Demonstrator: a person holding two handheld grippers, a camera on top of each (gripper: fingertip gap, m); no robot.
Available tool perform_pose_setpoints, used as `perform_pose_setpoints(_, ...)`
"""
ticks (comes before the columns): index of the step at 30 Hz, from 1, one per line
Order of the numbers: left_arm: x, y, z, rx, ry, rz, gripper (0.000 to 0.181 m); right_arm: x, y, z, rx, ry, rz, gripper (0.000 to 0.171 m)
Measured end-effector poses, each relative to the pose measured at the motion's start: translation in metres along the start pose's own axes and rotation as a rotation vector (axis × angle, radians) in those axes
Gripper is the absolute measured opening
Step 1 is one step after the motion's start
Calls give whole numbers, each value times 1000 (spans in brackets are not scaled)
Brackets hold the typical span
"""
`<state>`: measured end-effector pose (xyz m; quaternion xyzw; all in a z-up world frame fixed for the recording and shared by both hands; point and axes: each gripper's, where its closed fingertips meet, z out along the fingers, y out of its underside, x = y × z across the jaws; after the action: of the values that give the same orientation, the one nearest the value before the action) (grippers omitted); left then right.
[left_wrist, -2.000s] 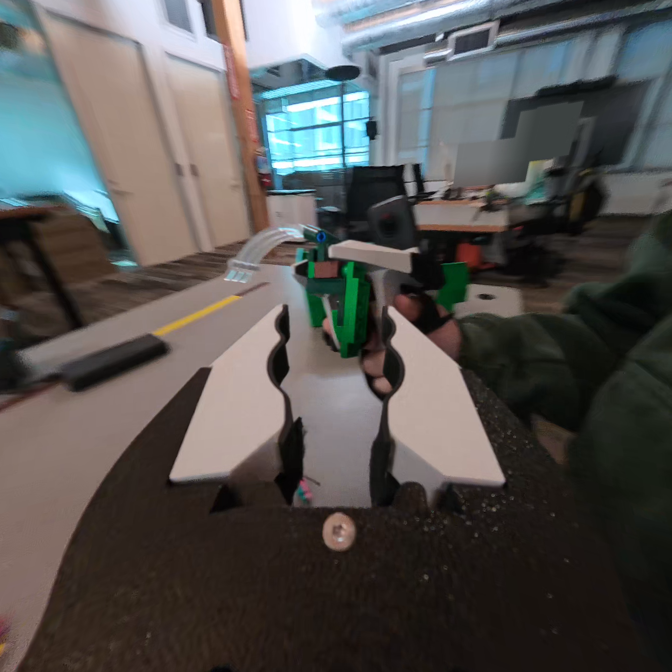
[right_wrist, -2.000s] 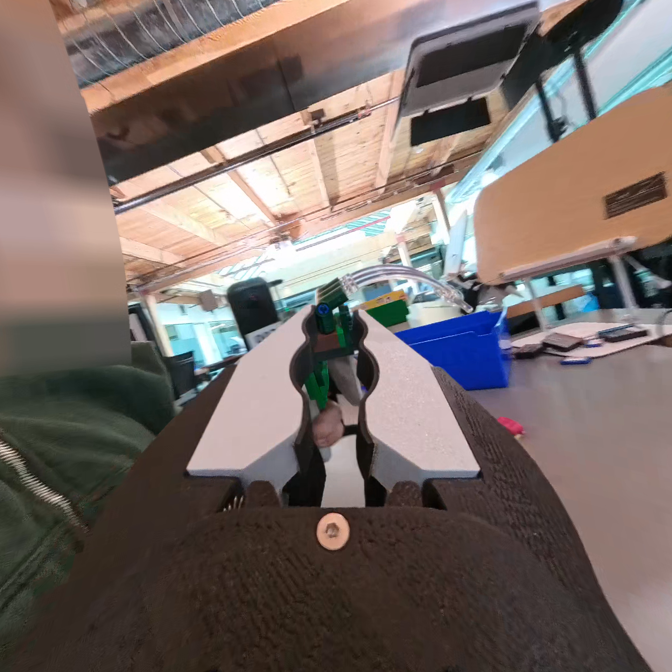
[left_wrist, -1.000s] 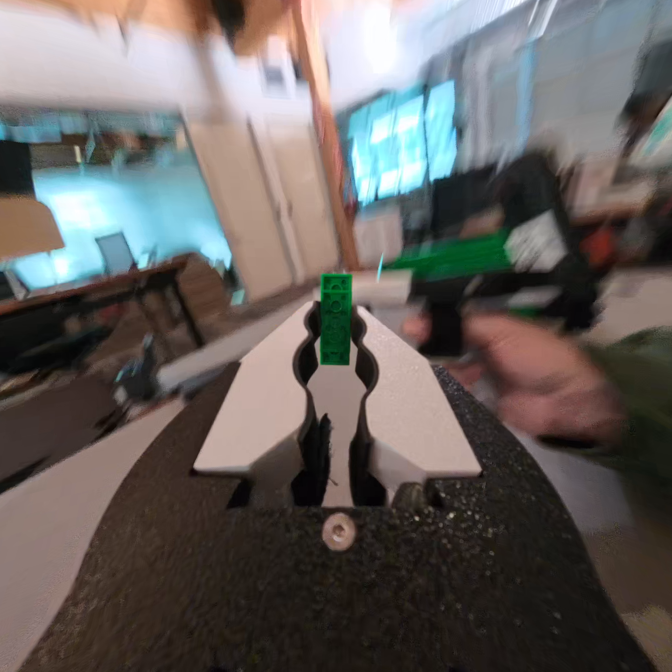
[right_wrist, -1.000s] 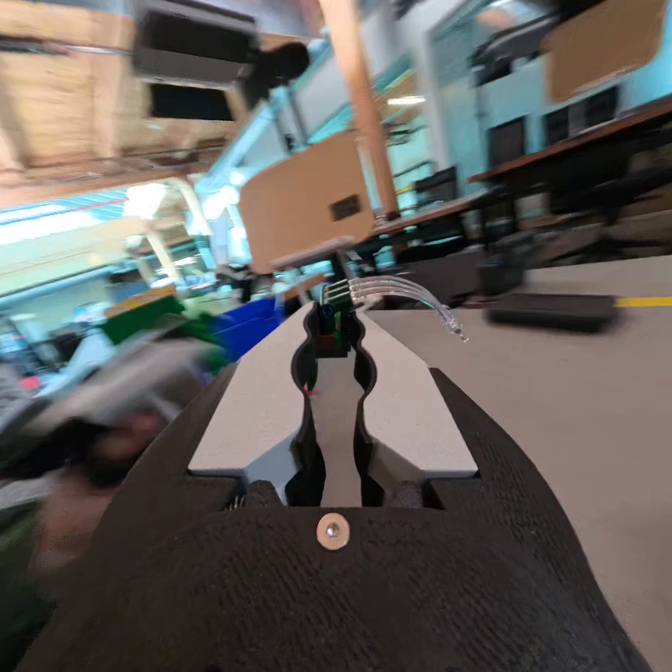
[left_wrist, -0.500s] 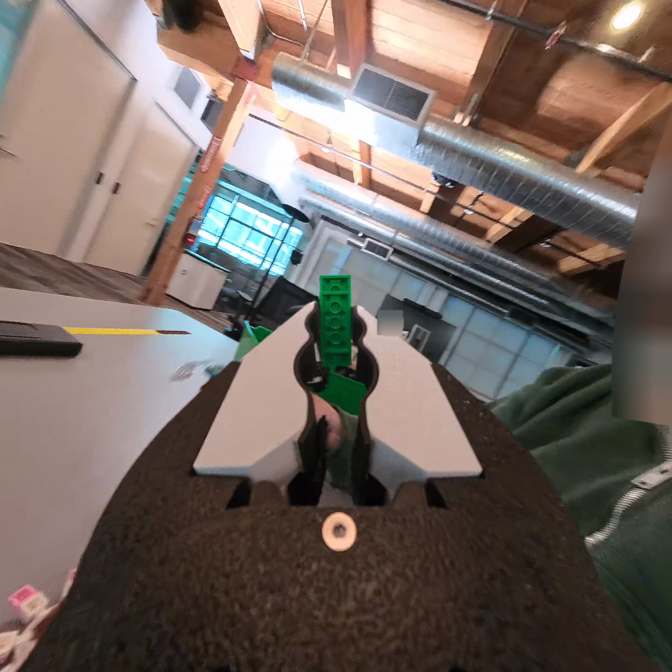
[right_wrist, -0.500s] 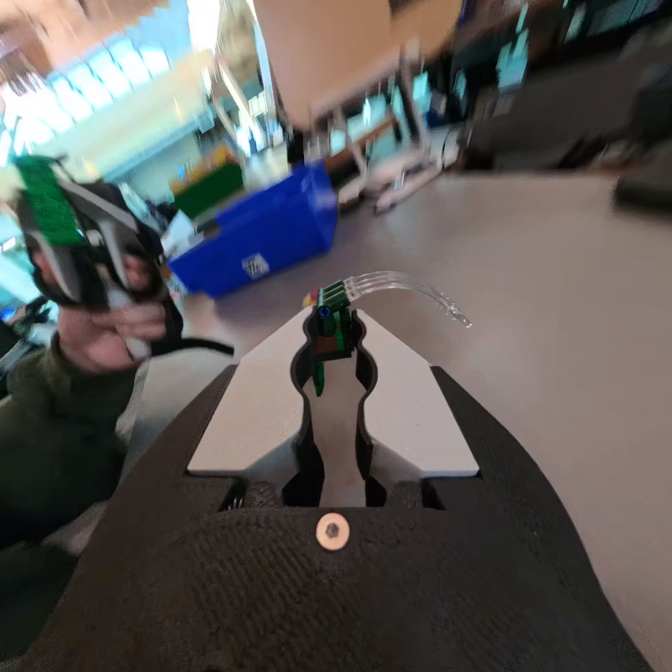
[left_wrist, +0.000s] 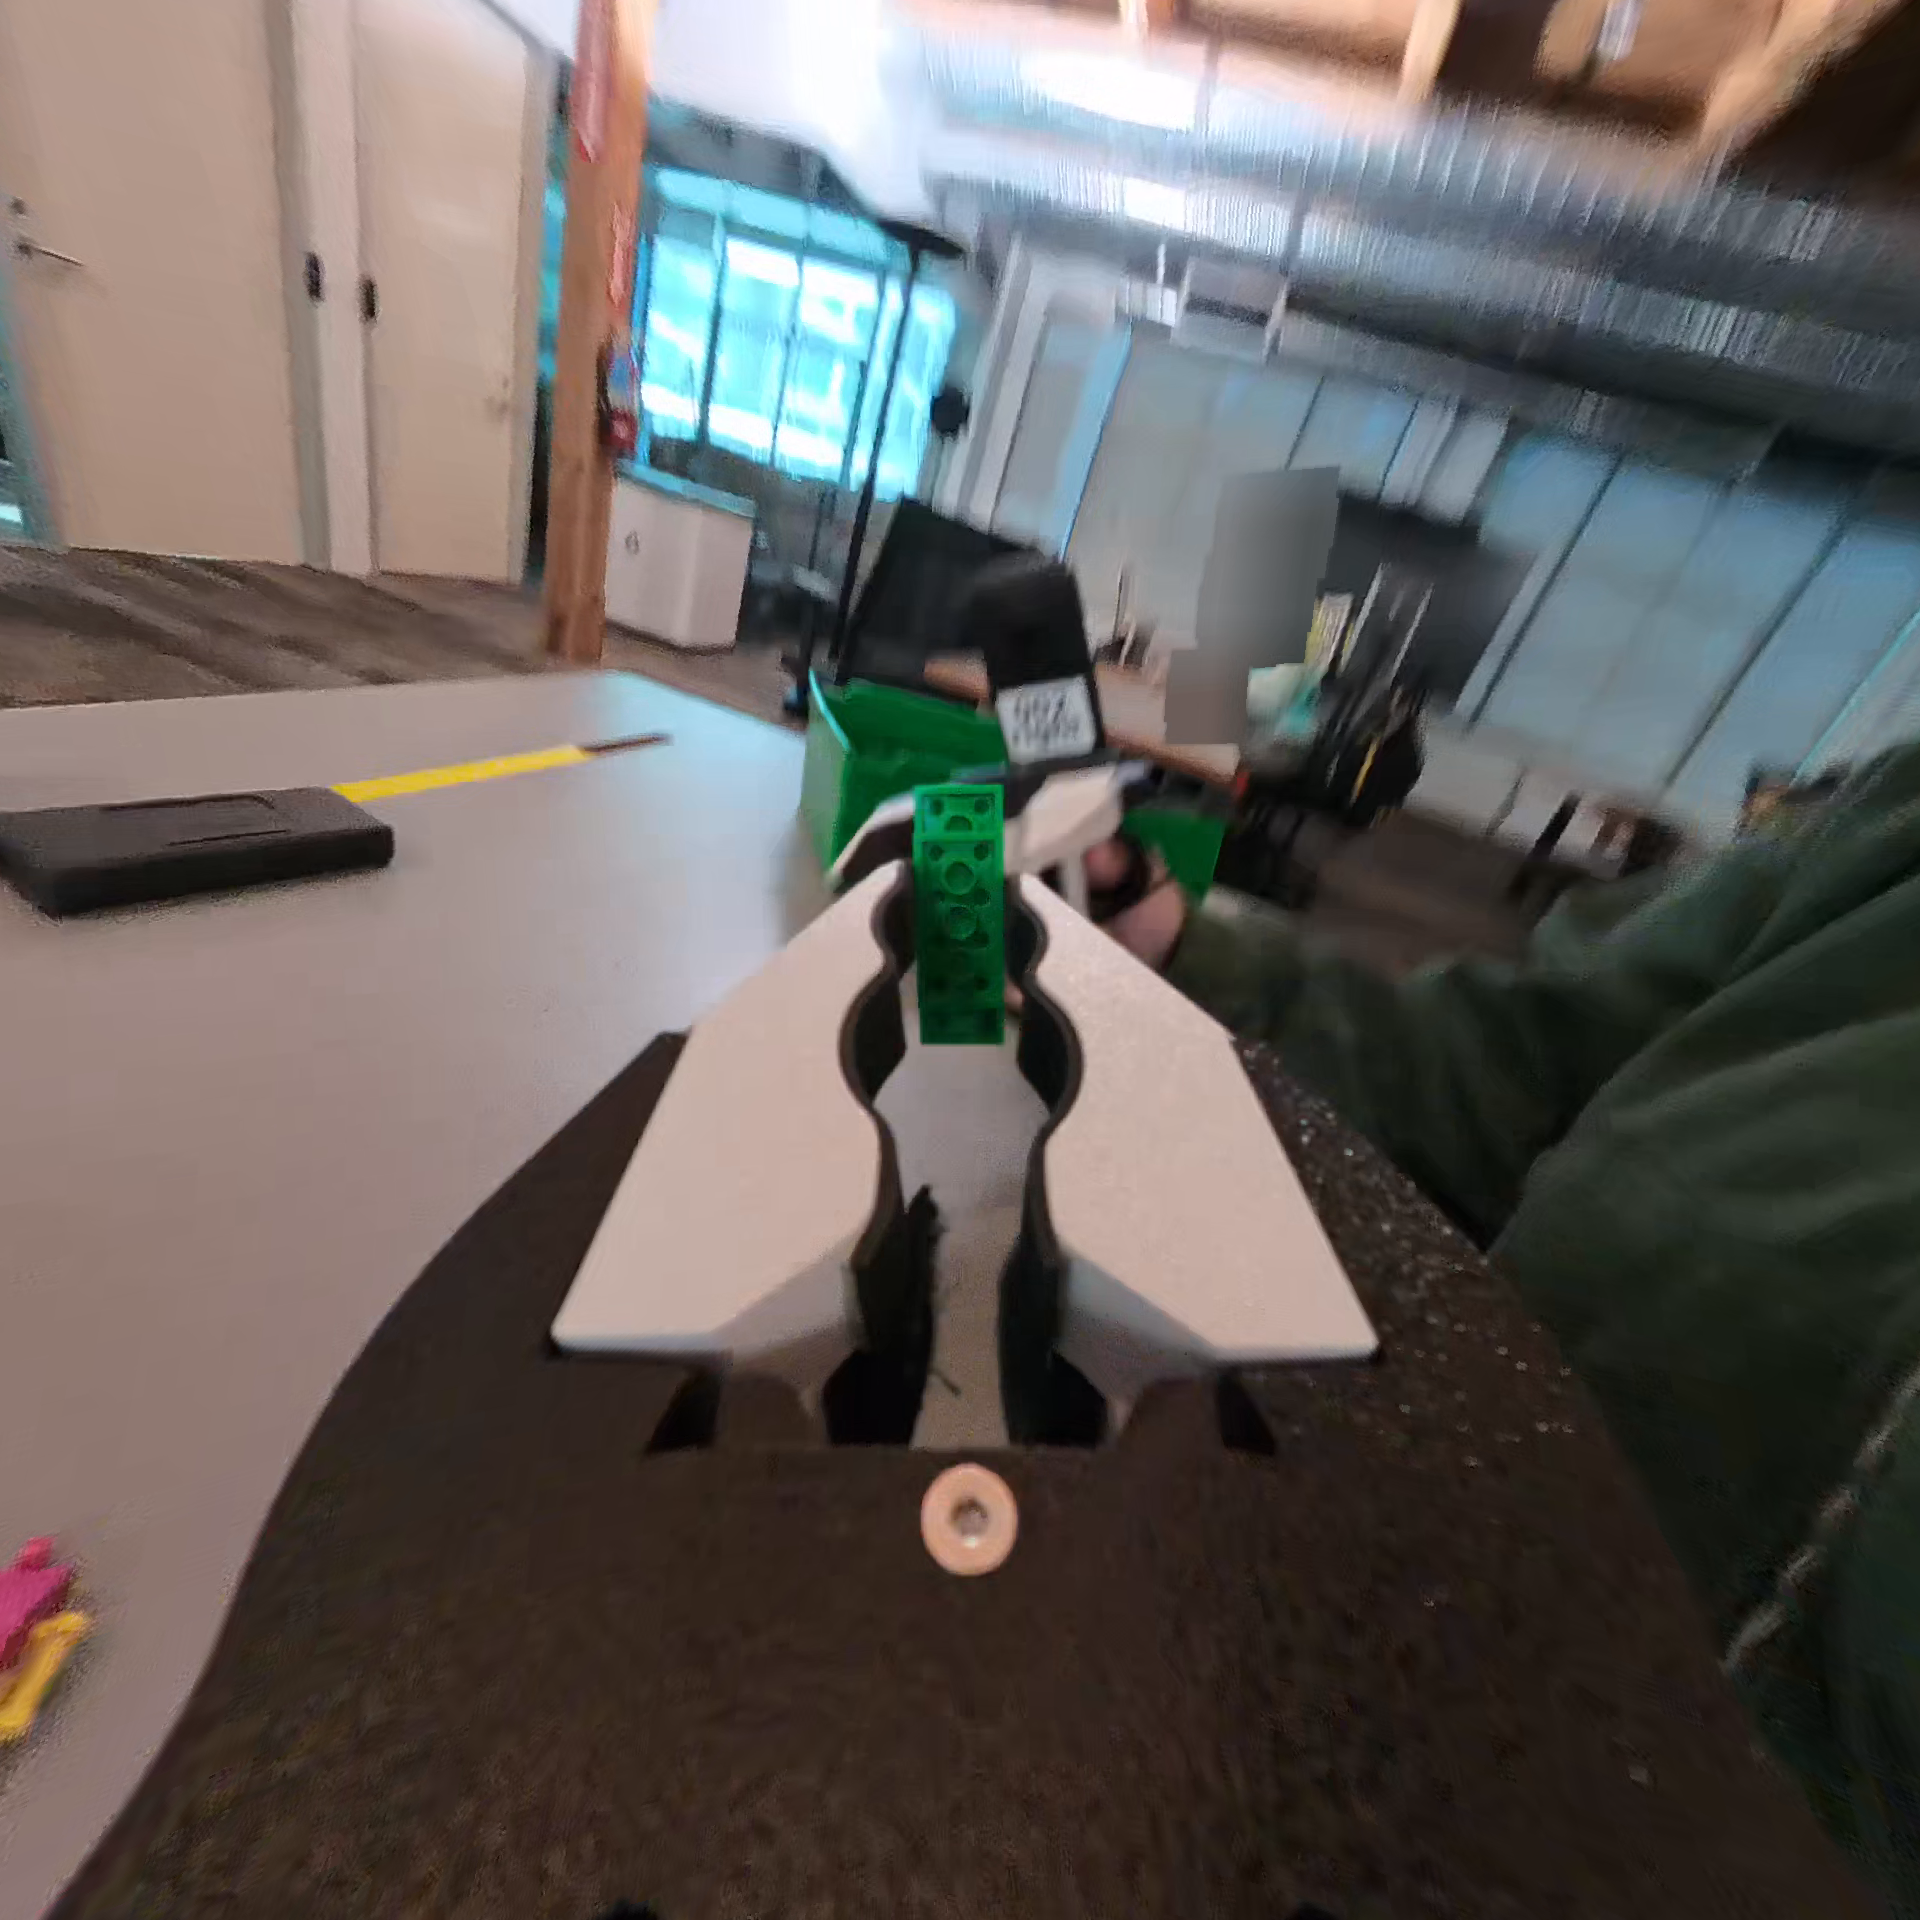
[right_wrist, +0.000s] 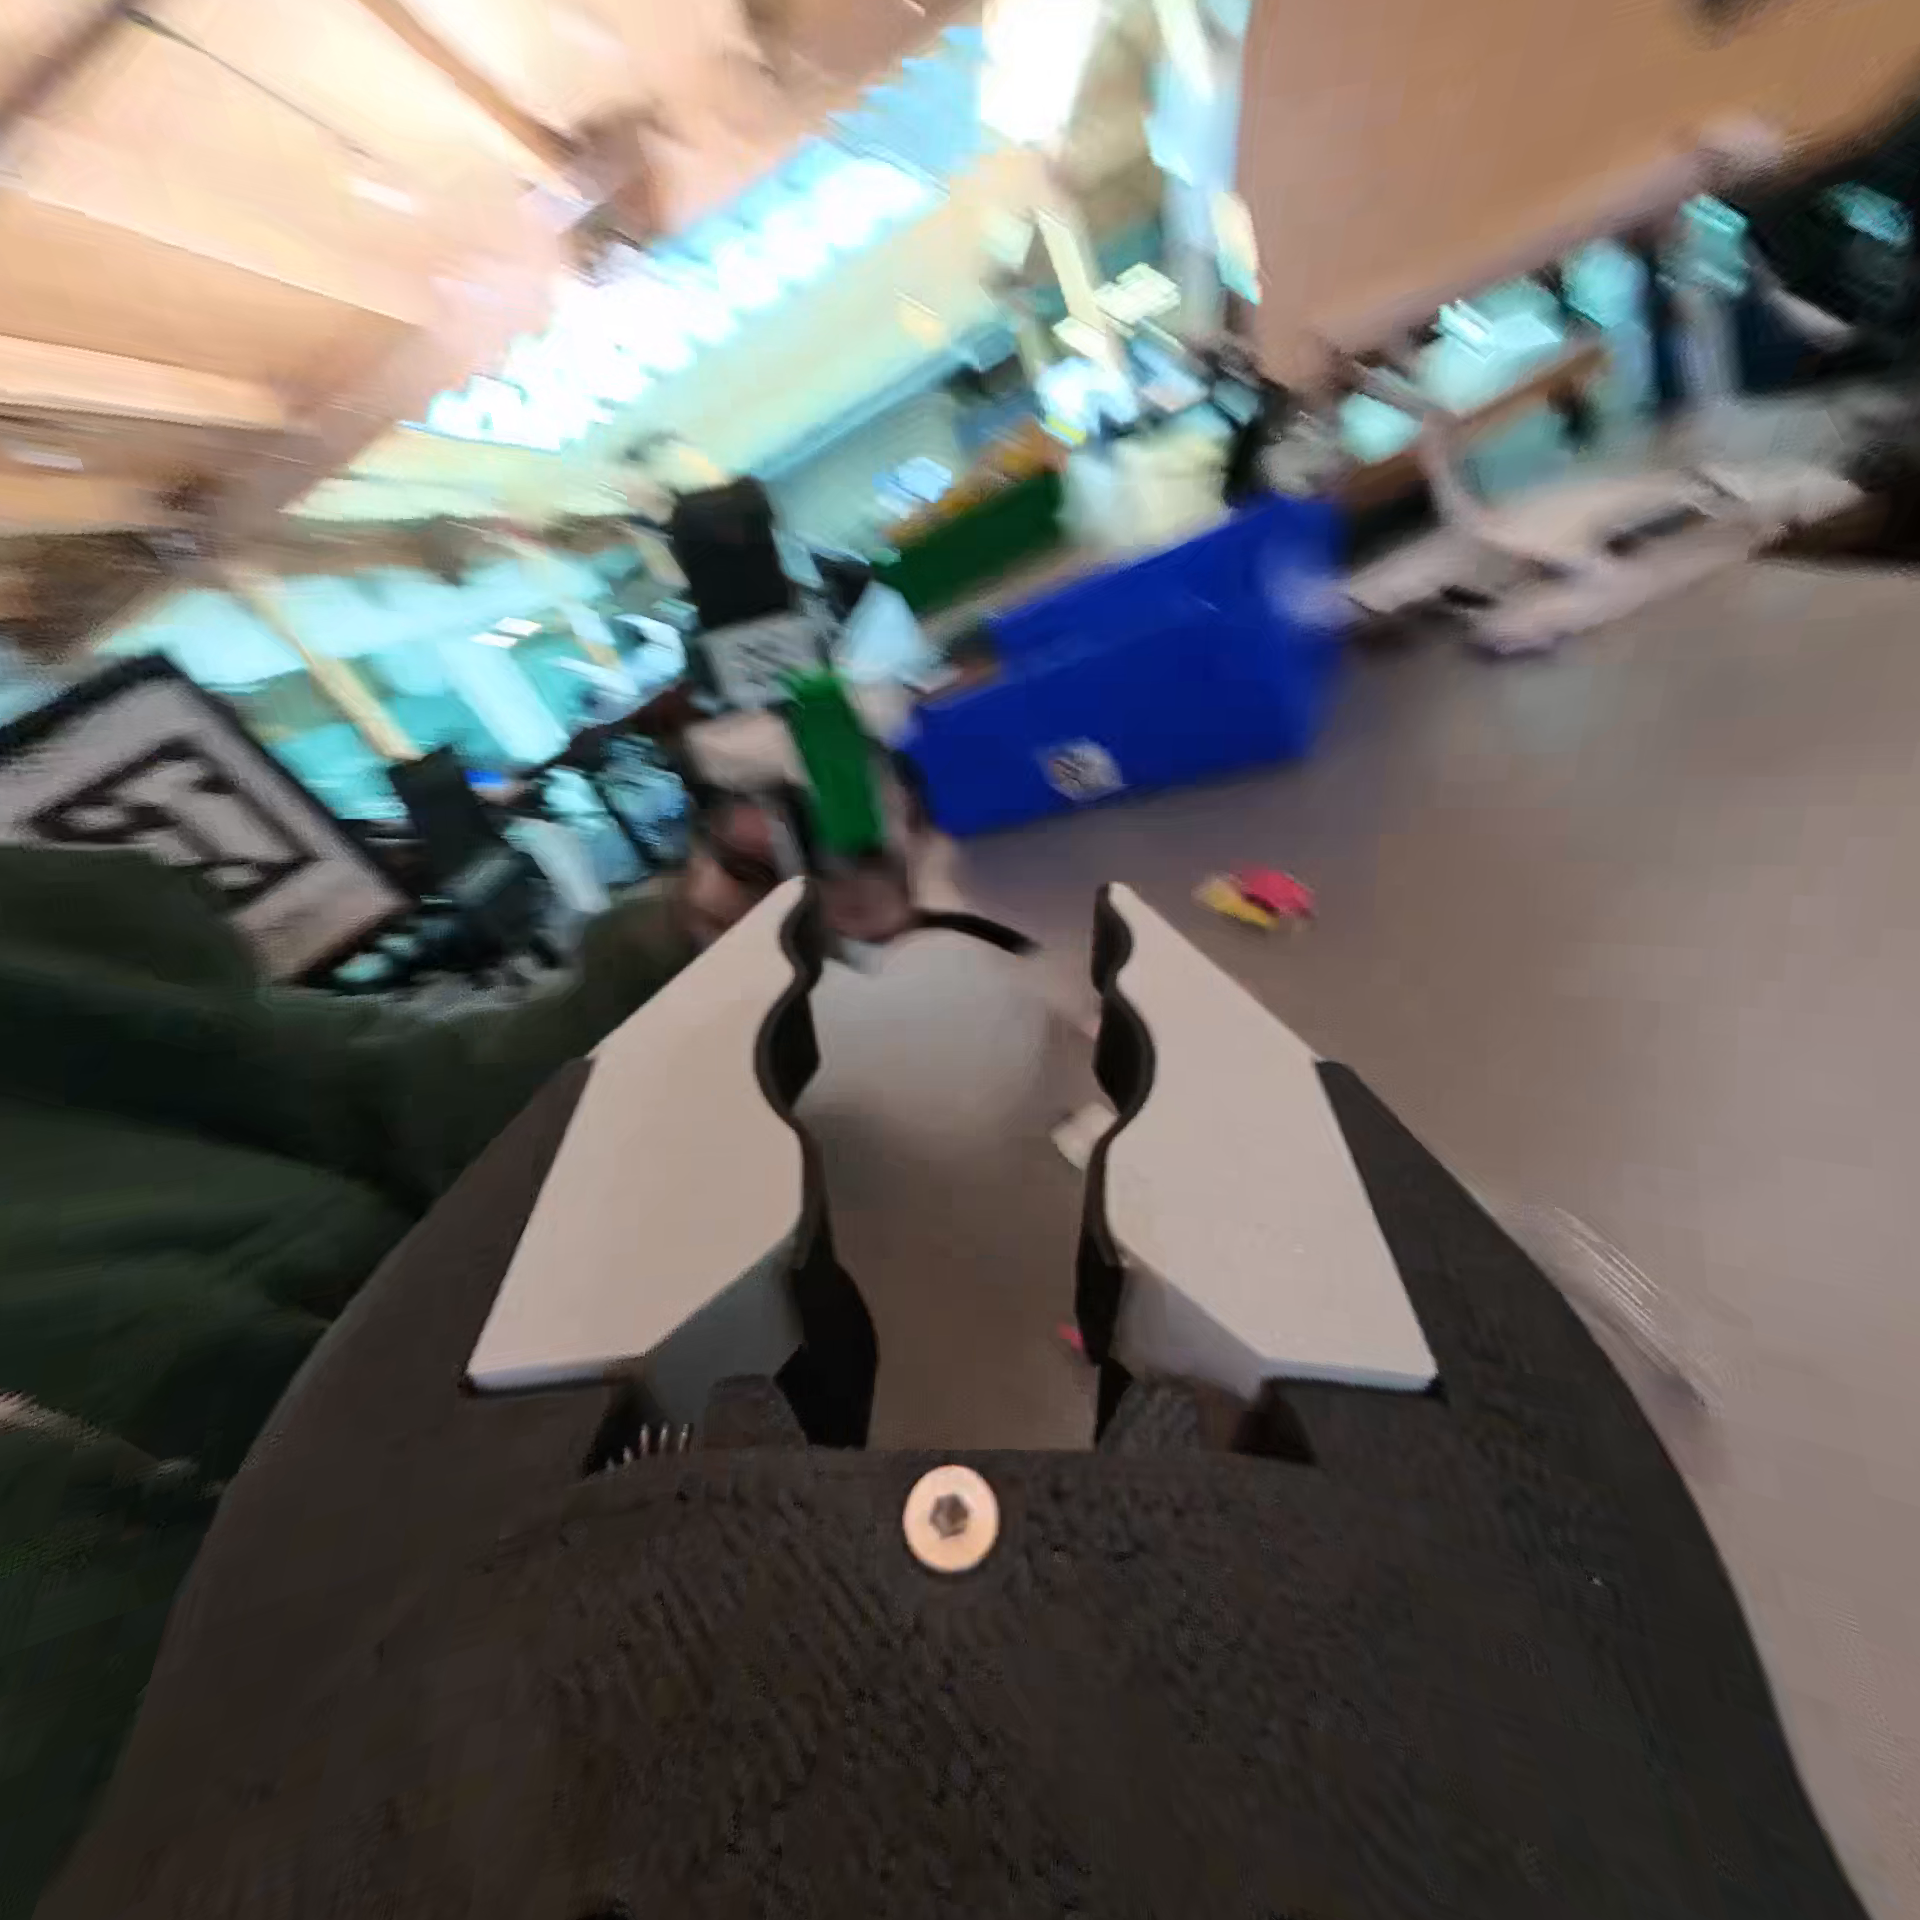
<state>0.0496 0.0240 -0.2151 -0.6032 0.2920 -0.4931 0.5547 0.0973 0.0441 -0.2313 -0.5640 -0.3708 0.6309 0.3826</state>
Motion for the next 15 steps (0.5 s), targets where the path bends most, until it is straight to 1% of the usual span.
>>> perform_pose_setpoints(1, 3, 10, 7, -67, -8, 59, 14, -14, -2, 5, 26, -58, -35, 48)
perform_pose_setpoints(2, 4, 19, 13, -123, -17, 106, 14, -20, 1, 9, 22, -76, -73, 47)
perform_pose_setpoints(4, 12, 29, 24, -178, -7, 182, 14, -20, 12, 17, -15, -63, -109, 46)
perform_pose_setpoints(5, 8, 32, 27, -192, -49, 230, 14, -21, 15, 19, -21, -77, -80, 45)
perform_pose_setpoints(6, 5, 34, 28, -213, -93, 310, 14, -23, 15, 21, -14, -106, -25, 46)
perform_pose_setpoints(7, 2, 35, 29, -231, -138, 413, 14, -23, 13, 20, 10, -132, 28, 43)
perform_pose_setpoints(9, -2, 37, 30, -279, -220, 609, 14, -18, 8, 17, 69, -135, 100, 29)
perform_pose_setpoints(11, -3, 39, 31, -337, -273, 752, 14, -14, 8, 15, 73, -132, 133, 19)
perform_pose_setpoints(12, -2, 39, 33, -349, -284, 803, 14, -13, 10, 15, 66, -127, 136, 14)
perform_pose_setpoints(15, -4, 40, 34, -381, -330, 882, 14, -9, 13, 15, 43, -95, 129, 9)
